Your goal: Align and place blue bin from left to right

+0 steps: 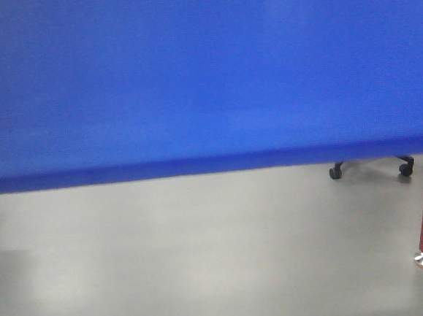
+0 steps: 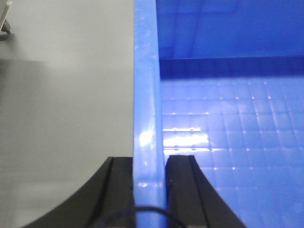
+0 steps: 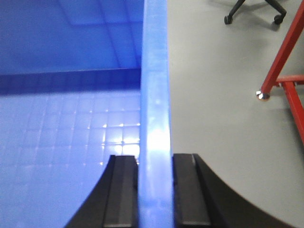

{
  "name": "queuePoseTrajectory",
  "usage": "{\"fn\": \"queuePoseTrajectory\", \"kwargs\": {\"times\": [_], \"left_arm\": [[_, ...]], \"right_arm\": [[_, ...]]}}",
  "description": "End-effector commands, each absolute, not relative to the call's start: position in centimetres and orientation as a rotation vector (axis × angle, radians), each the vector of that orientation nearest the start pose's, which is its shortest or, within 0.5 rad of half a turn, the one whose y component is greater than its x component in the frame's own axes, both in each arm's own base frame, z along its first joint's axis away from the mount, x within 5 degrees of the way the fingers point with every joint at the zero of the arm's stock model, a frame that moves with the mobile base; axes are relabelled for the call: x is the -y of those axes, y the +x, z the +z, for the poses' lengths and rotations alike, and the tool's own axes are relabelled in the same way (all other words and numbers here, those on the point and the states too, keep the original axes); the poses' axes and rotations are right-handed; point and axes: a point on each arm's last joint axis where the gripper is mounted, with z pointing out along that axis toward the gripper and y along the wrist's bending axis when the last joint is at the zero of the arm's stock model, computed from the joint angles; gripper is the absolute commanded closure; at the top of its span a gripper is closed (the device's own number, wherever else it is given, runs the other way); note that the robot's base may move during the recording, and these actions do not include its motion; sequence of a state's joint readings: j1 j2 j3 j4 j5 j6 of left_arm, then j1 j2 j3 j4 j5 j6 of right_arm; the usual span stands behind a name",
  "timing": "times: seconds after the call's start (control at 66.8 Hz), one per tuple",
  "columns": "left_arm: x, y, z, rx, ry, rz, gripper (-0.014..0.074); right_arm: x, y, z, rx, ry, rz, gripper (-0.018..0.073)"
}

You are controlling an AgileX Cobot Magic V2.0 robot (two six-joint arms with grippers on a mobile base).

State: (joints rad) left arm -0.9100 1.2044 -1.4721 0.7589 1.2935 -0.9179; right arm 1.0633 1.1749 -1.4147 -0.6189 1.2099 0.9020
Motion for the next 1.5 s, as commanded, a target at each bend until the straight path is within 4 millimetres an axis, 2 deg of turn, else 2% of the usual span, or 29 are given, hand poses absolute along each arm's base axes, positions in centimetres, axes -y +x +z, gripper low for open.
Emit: {"fn": "queuePoseTrajectory", "kwargs": {"times": [0.0,1.483], "left_arm": [[13.0,17.53,46.76,-2.075,0.001,-0.065,0.0707],[13.0,17.54,46.79,-2.072,0.002,-0.064,0.0707]], "right_arm": [[-16.19,14.54,45.7,-2.116,-0.226,0.318,0.0629],[-16.25,14.55,45.75,-2.11,-0.229,0.326,0.0629]]}}
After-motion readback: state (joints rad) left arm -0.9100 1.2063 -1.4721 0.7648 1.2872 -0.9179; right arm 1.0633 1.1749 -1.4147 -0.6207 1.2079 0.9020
